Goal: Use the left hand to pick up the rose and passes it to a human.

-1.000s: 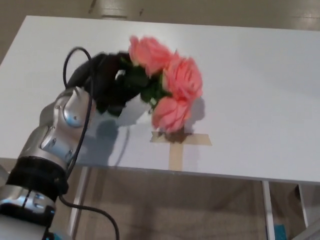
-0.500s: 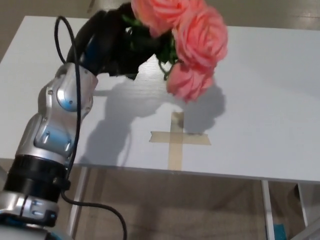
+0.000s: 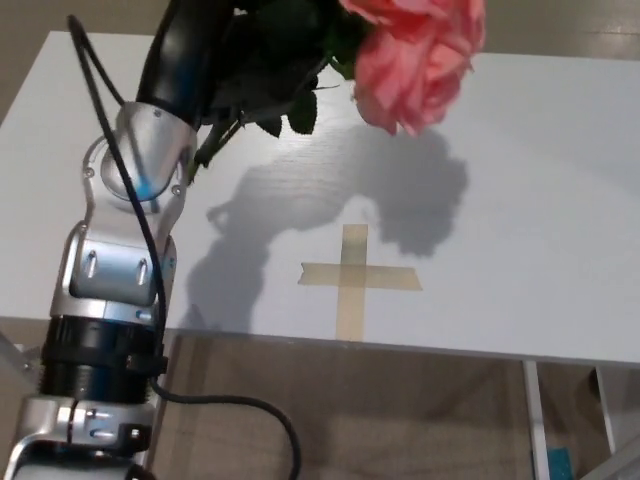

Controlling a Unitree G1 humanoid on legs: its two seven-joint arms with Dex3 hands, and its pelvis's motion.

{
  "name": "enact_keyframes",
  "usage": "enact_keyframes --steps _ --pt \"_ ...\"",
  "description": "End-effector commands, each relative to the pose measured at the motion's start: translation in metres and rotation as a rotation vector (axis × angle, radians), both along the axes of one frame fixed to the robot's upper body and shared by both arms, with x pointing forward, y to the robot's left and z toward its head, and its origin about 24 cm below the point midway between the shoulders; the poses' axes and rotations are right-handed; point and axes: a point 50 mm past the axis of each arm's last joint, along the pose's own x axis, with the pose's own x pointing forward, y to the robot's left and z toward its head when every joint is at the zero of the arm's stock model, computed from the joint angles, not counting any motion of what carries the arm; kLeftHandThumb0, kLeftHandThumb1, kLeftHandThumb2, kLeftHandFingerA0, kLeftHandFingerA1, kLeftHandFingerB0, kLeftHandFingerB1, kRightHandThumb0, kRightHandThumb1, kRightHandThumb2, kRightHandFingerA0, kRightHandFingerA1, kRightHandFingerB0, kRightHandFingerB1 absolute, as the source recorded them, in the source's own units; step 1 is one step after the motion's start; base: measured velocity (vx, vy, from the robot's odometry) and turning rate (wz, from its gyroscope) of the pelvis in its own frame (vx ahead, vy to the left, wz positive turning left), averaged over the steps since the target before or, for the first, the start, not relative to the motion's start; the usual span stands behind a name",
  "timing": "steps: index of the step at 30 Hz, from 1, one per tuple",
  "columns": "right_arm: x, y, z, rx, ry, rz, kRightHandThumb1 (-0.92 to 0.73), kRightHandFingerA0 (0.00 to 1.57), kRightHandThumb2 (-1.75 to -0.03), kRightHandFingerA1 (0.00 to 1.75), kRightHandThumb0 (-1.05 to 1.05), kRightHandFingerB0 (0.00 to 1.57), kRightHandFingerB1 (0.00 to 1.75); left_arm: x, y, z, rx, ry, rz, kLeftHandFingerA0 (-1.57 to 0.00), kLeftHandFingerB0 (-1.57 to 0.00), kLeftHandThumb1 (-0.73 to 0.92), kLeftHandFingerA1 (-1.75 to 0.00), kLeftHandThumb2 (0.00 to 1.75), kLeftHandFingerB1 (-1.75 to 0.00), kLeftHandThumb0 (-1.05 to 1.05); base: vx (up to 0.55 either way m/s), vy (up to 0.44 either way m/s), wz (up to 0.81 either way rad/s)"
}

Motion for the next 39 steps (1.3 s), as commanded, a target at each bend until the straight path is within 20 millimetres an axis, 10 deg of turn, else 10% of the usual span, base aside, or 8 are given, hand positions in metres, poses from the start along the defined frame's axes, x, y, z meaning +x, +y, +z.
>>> enact_keyframes --steps 1,19,39 --pt "-0.017 -0.003 -0.006 0.008 0.049 -0.009 -0.65 0.69 -0.60 0.46 -0.48 0.58 0.43 0.011 0.008 -0.034 -0.446 0.414 -0.115 -1.03 -0.88 0.81 -1.43 0.68 -0.82 -0.16 0.00 0.000 0.00" --pt "-0.018 -0.001 -0.007 0.004 0.069 0.016 -0.65 0.70 -0.60 0.46 -0.48 0.60 0.43 0.009 0.017 -0.071 -0.470 0.543 -0.080 -1.11 -0.89 0.79 -1.45 0.67 -0.89 -0.14 0.00 0.000 0.00" --pt "-0.018 0.000 -0.007 0.028 0.069 0.006 -0.65 0.70 -0.60 0.46 -0.47 0.61 0.43 0.014 0.006 -0.058 -0.504 0.525 -0.152 -1.10 -0.87 0.78 -1.47 0.67 -0.93 -0.14 0.00 0.000 0.00"
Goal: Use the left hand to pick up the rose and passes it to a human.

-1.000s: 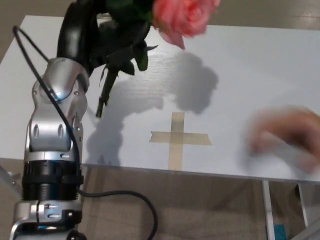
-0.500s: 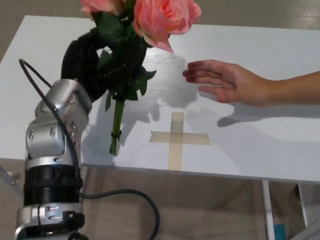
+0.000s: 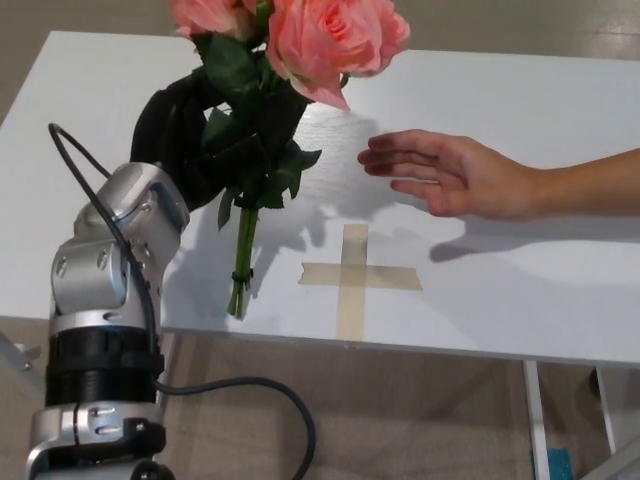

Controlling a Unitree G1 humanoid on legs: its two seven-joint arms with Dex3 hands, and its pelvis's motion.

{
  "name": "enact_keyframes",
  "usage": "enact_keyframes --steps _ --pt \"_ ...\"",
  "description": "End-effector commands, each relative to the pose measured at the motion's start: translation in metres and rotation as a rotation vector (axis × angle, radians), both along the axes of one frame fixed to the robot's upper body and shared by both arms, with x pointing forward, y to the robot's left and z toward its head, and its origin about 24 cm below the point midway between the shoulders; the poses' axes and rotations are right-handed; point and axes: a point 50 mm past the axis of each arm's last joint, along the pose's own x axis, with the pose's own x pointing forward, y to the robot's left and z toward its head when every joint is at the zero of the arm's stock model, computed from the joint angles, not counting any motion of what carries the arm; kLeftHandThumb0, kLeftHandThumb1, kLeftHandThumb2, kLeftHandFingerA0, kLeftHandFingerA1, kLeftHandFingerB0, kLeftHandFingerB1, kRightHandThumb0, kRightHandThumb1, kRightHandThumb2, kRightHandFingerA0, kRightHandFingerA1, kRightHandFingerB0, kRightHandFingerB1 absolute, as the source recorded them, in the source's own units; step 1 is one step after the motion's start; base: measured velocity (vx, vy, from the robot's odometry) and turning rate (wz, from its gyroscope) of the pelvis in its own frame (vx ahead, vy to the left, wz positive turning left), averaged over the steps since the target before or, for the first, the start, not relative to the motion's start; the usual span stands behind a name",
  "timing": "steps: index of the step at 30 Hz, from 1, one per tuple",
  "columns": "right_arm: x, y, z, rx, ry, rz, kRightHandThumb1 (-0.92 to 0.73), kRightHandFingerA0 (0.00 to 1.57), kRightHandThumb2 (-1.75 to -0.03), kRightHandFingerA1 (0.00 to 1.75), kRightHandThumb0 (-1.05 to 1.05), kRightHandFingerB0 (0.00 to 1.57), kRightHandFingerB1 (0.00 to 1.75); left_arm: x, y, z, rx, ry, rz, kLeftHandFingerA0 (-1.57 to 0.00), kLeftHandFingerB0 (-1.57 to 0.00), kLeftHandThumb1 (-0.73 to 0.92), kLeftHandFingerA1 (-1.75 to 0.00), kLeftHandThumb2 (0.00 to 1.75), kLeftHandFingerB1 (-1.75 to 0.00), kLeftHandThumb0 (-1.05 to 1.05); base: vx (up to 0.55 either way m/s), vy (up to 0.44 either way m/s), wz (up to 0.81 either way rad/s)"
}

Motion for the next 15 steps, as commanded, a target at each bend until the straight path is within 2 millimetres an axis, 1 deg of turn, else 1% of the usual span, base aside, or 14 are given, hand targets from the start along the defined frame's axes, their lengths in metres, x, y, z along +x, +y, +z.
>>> enact_keyframes --steps 1,2,3,6,7,8,11,15 --pt "-0.011 -0.001 -0.004 0.015 0.040 -0.008 -0.65 0.70 -0.60 0.46 -0.47 0.61 0.43 0.002 -0.009 0.007 -0.059 -0.009 -0.044 -1.10 -0.87 0.78 -1.47 0.67 -0.93 -0.14 0.00 0.000 0.00" --pt "-0.006 -0.001 -0.002 0.014 0.030 -0.004 -0.65 0.70 -0.60 0.46 -0.47 0.61 0.43 0.005 -0.012 0.013 -0.063 -0.023 -0.053 -1.10 -0.87 0.78 -1.47 0.68 -0.94 -0.14 0.00 0.000 0.00" --pt "-0.005 0.000 -0.002 0.014 0.028 -0.003 -0.65 0.70 -0.60 0.46 -0.47 0.61 0.43 0.005 -0.013 0.014 -0.064 -0.025 -0.054 -1.10 -0.87 0.78 -1.47 0.68 -0.94 -0.14 0.00 0.000 0.00" --pt "-0.002 0.001 -0.001 0.022 0.022 0.000 -0.65 0.72 -0.60 0.47 -0.46 0.62 0.44 0.011 -0.027 0.029 -0.077 -0.063 -0.097 -1.09 -0.86 0.79 -1.50 0.68 -0.96 -0.13 0.00 0.000 0.00" --pt "-0.002 0.002 -0.002 0.023 0.023 0.003 -0.65 0.72 -0.60 0.47 -0.46 0.62 0.44 0.011 -0.030 0.031 -0.087 -0.065 -0.106 -1.09 -0.86 0.79 -1.50 0.68 -0.96 -0.13 0.00 0.000 0.00" --pt "-0.003 0.003 -0.002 0.023 0.028 0.004 -0.65 0.73 -0.60 0.47 -0.46 0.63 0.45 0.012 -0.038 0.034 -0.101 -0.064 -0.123 -1.09 -0.85 0.79 -1.48 0.69 -0.97 -0.12 0.00 0.000 0.00" --pt "-0.004 0.004 -0.003 0.022 0.032 0.005 -0.65 0.72 -0.60 0.47 -0.46 0.63 0.44 0.015 -0.049 0.037 -0.112 -0.063 -0.146 -1.09 -0.85 0.79 -1.48 0.70 -0.96 -0.12 0.00 0.000 0.00" --pt "0.004 0.006 -0.001 0.024 0.019 0.014 -0.65 0.72 -0.60 0.47 -0.47 0.62 0.44 0.021 -0.063 0.046 -0.076 -0.074 -0.182 -1.06 -0.86 0.79 -1.47 0.70 -0.96 -0.12 0.00 0.000 0.00"
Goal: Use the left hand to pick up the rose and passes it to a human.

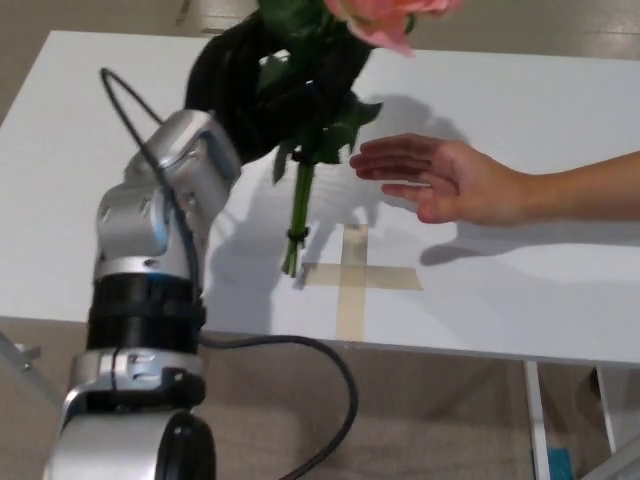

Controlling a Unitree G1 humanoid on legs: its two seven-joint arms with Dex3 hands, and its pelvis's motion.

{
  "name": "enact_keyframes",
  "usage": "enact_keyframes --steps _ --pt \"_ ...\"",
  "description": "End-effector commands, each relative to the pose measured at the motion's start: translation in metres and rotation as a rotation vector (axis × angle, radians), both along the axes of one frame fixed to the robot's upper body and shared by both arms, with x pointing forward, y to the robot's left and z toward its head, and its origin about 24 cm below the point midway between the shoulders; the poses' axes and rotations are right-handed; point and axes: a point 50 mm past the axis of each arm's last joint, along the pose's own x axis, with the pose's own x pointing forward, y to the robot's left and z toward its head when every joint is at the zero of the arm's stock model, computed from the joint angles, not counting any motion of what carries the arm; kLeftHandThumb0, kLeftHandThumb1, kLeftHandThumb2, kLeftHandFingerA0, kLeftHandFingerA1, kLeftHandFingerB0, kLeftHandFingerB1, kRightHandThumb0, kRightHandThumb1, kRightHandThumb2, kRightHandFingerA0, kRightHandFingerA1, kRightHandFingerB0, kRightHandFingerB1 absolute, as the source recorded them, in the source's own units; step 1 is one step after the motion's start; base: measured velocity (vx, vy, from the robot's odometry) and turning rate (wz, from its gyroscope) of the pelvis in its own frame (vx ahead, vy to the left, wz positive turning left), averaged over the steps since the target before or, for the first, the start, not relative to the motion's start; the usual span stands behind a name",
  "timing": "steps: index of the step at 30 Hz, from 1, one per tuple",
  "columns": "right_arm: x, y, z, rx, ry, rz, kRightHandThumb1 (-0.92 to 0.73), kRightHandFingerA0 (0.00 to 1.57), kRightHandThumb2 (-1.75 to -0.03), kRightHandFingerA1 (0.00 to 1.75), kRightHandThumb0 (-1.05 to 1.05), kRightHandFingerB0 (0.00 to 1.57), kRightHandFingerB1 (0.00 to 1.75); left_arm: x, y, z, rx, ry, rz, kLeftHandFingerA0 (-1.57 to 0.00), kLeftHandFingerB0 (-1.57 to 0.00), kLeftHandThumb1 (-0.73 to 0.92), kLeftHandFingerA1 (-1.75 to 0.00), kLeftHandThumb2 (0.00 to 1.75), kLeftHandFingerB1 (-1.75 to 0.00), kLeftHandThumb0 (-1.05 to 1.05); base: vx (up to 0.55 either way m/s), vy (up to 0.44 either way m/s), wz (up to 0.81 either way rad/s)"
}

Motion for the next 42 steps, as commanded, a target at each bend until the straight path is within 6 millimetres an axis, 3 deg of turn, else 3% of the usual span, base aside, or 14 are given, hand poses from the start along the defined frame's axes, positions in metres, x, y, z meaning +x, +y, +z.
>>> enact_keyframes --steps 1,8,11,12,23,32,35,42 --pt "0.001 0.003 -0.001 0.012 0.015 0.005 -0.65 0.72 -0.60 0.47 -0.47 0.62 0.44 0.007 -0.019 0.014 0.005 -0.039 -0.052 -1.06 -0.86 0.79 -1.47 0.70 -0.96 -0.12 0.00 0.000 0.00" --pt "0.000 0.005 -0.002 0.014 0.018 0.010 -0.65 0.71 -0.60 0.47 -0.47 0.61 0.44 0.009 -0.045 0.010 0.055 -0.036 -0.130 -1.01 -0.85 0.79 -1.45 0.71 -0.97 -0.13 0.00 0.000 0.00" --pt "0.000 0.005 -0.002 0.014 0.018 0.010 -0.65 0.71 -0.60 0.47 -0.47 0.61 0.44 0.009 -0.045 0.009 0.056 -0.037 -0.131 -1.01 -0.85 0.79 -1.45 0.71 -0.97 -0.13 0.00 0.000 0.00" --pt "-0.004 0.008 -0.004 0.015 0.030 0.022 -0.65 0.70 -0.60 0.46 -0.47 0.60 0.43 0.005 -0.059 -0.003 0.071 -0.016 -0.168 -0.98 -0.85 0.78 -1.43 0.72 -0.97 -0.13 0.00 0.000 0.00" --pt "0.001 0.012 -0.003 0.017 0.016 0.036 -0.65 0.71 -0.60 0.47 -0.47 0.60 0.43 -0.002 -0.088 -0.015 0.039 0.043 -0.219 -0.90 -0.84 0.81 -1.44 0.73 -0.95 -0.12 0.00 0.000 0.00" --pt "0.011 0.015 0.000 0.019 -0.004 0.044 -0.65 0.72 -0.60 0.47 -0.47 0.61 0.44 -0.003 -0.096 -0.011 0.012 0.024 -0.251 -0.90 -0.83 0.81 -1.43 0.73 -0.99 -0.12 0.00 0.000 0.00" --pt "0.000 0.018 -0.005 0.019 0.023 0.053 -0.65 0.72 -0.60 0.47 -0.47 0.61 0.44 -0.011 -0.105 -0.024 -0.017 0.052 -0.287 -0.89 -0.83 0.81 -1.42 0.75 -0.96 -0.10 0.00 0.000 0.00" --pt "0.002 0.016 -0.003 0.004 0.018 0.077 -0.66 0.71 -0.60 0.47 -0.47 0.60 0.43 -0.014 -0.103 -0.032 -0.008 0.052 -0.305 -0.87 -0.82 0.81 -1.41 0.74 -0.95 -0.11 0.00 0.000 0.00"
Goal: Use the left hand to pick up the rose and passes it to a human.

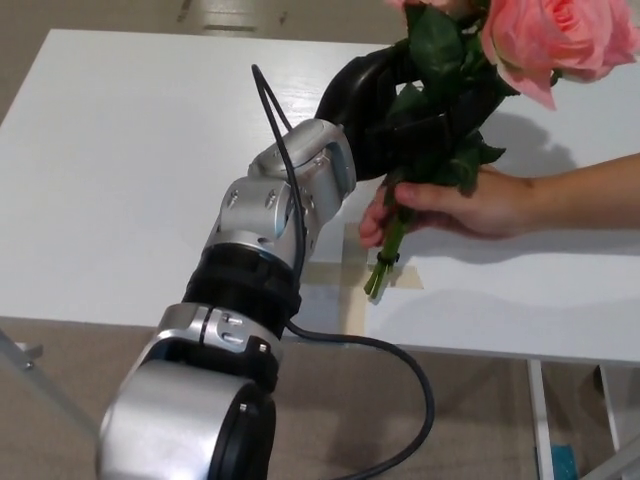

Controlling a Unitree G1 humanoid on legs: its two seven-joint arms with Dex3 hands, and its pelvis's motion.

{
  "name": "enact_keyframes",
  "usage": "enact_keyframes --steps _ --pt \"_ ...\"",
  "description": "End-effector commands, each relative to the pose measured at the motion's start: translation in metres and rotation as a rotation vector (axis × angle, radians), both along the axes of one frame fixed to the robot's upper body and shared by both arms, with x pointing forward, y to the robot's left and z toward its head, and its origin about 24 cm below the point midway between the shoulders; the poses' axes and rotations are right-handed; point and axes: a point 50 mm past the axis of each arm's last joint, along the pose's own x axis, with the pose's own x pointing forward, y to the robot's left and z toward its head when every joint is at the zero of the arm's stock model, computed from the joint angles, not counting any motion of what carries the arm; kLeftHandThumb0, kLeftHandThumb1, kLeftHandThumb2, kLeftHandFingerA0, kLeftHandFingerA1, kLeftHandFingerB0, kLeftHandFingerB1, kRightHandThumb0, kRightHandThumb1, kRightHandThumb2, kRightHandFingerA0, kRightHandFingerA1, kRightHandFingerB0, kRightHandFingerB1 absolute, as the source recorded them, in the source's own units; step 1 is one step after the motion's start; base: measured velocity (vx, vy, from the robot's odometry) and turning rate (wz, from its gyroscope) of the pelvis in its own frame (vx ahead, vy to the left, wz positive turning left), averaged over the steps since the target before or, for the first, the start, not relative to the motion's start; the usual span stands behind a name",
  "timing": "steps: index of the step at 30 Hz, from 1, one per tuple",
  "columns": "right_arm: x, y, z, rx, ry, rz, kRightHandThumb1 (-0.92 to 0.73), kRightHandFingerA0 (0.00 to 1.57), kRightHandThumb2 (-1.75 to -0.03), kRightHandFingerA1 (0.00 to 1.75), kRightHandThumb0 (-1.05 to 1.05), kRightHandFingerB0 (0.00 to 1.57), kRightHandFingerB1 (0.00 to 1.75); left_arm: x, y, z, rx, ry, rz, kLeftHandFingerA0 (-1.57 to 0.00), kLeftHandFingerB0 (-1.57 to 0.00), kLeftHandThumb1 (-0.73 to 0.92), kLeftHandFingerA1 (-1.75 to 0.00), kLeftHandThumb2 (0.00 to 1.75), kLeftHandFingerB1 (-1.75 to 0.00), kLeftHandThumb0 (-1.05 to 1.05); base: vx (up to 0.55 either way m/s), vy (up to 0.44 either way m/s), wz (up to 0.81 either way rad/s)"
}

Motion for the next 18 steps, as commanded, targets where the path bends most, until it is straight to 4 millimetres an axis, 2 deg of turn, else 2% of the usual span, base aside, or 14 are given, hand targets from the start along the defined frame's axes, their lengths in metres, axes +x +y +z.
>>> enact_keyframes --steps 1,4,8,9,10,11,13,14,15,16,18 --pt "-0.003 -0.002 -0.001 -0.017 0.014 0.017 -0.66 0.71 -0.60 0.47 -0.47 0.60 0.43 -0.013 -0.021 -0.014 -0.056 0.025 -0.078 -0.87 -0.82 0.81 -1.42 0.74 -0.95 -0.11 0.00 0.000 0.00" --pt "-0.002 -0.002 0.000 -0.019 0.011 0.017 -0.66 0.71 -0.60 0.47 -0.47 0.60 0.43 -0.012 -0.020 -0.014 -0.052 0.023 -0.075 -0.87 -0.82 0.81 -1.42 0.74 -0.95 -0.11 0.00 0.000 0.00" --pt "-0.010 0.001 -0.004 -0.008 0.029 0.012 -0.66 0.71 -0.60 0.47 -0.46 0.60 0.43 -0.014 -0.016 -0.022 -0.043 0.048 -0.064 -0.89 -0.82 0.81 -1.43 0.74 -0.96 -0.11 0.00 0.000 0.00" --pt "-0.012 0.001 -0.005 -0.005 0.034 0.010 -0.66 0.71 -0.60 0.47 -0.46 0.60 0.43 -0.015 -0.015 -0.024 -0.040 0.053 -0.065 -0.89 -0.83 0.81 -1.40 0.73 -0.92 -0.11 0.00 0.000 0.00" --pt "-0.013 0.002 -0.005 -0.003 0.036 0.008 -0.66 0.71 -0.60 0.47 -0.46 0.60 0.43 -0.015 -0.014 -0.025 -0.029 0.051 -0.064 -0.94 -0.90 0.83 -1.25 0.68 -0.69 -0.13 0.00 0.000 0.00" --pt "-0.013 0.002 -0.005 -0.002 0.036 0.007 -0.66 0.71 -0.60 0.47 -0.46 0.60 0.43 -0.015 -0.014 -0.025 -0.019 0.047 -0.065 -1.01 -0.92 0.84 -1.04 0.65 -0.55 -0.14 0.00 0.000 0.00" --pt "-0.012 0.002 -0.005 -0.002 0.036 0.007 -0.66 0.71 -0.60 0.47 -0.46 0.60 0.43 -0.015 -0.014 -0.025 -0.010 0.042 -0.067 -1.01 -0.92 0.84 -1.04 0.65 -0.55 -0.14 0.00 0.000 0.00" --pt "-0.010 0.001 -0.004 -0.007 0.032 0.011 -0.66 0.71 -0.60 0.47 -0.47 0.60 0.43 -0.015 -0.012 -0.024 0.041 0.009 -0.120 -0.31 -0.12 0.64 -0.34 0.60 -0.28 -0.34 0.00 0.000 0.00" --pt "-0.008 0.001 -0.003 -0.010 0.029 0.012 -0.66 0.71 -0.60 0.47 -0.47 0.60 0.43 -0.015 -0.011 -0.024 0.075 -0.012 -0.158 0.00 0.00 0.36 -0.18 0.73 -0.24 -0.49 0.00 0.000 0.00" --pt "-0.007 0.001 -0.003 -0.009 0.029 0.012 -0.66 0.71 -0.60 0.47 -0.47 0.60 0.43 -0.014 -0.009 -0.024 0.108 -0.029 -0.201 0.00 0.00 0.44 0.00 0.74 -0.08 -0.72 0.00 0.000 0.00" --pt "-0.008 0.001 -0.003 -0.007 0.031 0.012 -0.66 0.71 -0.60 0.47 -0.47 0.60 0.43 -0.014 -0.006 -0.025 0.156 -0.046 -0.253 0.00 0.00 0.43 0.00 0.76 -0.10 -0.74 0.00 0.000 0.00"
